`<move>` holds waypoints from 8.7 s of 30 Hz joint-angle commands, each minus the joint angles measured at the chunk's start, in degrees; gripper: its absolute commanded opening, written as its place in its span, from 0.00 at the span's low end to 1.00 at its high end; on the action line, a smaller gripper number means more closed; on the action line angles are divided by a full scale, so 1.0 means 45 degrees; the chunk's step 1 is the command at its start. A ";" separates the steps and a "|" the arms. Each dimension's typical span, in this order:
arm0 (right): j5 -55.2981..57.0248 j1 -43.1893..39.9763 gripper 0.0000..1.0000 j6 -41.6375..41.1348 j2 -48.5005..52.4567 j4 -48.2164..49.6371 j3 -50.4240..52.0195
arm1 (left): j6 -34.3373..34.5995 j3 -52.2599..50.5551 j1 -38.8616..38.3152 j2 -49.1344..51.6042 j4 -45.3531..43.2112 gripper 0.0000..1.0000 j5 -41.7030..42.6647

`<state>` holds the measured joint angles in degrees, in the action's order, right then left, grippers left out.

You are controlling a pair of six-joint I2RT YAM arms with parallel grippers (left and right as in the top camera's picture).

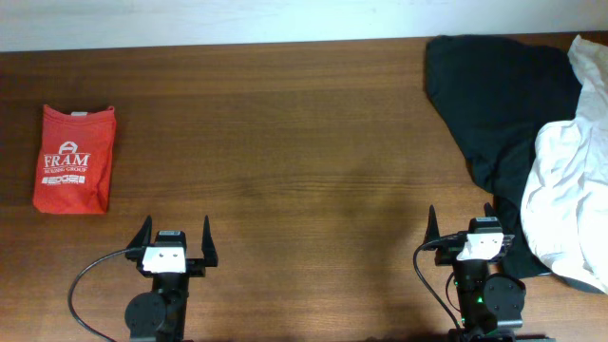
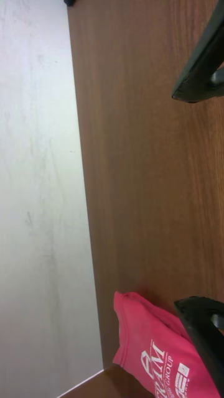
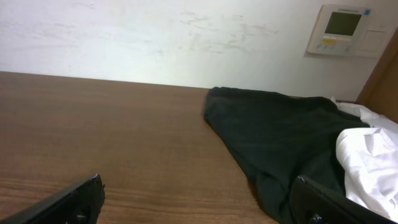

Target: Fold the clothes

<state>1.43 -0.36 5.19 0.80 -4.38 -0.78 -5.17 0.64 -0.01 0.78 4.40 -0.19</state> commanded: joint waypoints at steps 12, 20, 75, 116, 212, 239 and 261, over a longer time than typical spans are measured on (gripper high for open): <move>-0.0078 -0.0092 0.99 0.0083 -0.0131 -0.0058 0.0102 | -0.0209 -0.0029 0.0078 -0.0107 0.0083 0.99 0.0097; -0.0078 -0.0092 0.99 0.0083 -0.0131 -0.0063 0.0102 | -0.0209 -0.0029 0.0078 -0.0107 0.0083 0.99 0.0097; -0.0024 -0.0092 0.99 -0.0359 0.1855 -0.0311 -0.1598 | 0.1005 0.1739 0.0078 0.2705 -0.0393 0.99 0.0665; 0.1501 -0.5489 0.93 -0.3677 1.9637 -0.4809 -1.4047 | 0.0957 1.4265 0.0078 1.4634 0.7713 0.99 0.3434; 0.0413 -0.0641 0.99 -0.4265 2.0803 -1.4115 -1.8977 | 0.3541 1.4260 -0.4061 2.4217 0.2336 0.99 0.6096; 0.0364 -0.1180 0.99 -0.4269 2.0808 -1.4843 -1.8972 | 0.5047 1.9098 0.1559 2.5451 0.2171 0.28 0.5382; 0.0364 -0.1175 0.99 -0.4269 2.0808 -1.4853 -1.8972 | -0.1923 1.9176 -0.2846 2.6403 0.3259 0.99 0.0330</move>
<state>2.37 -5.39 -13.52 95.20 -70.96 -85.97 -5.17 86.04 -11.44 116.01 19.07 11.73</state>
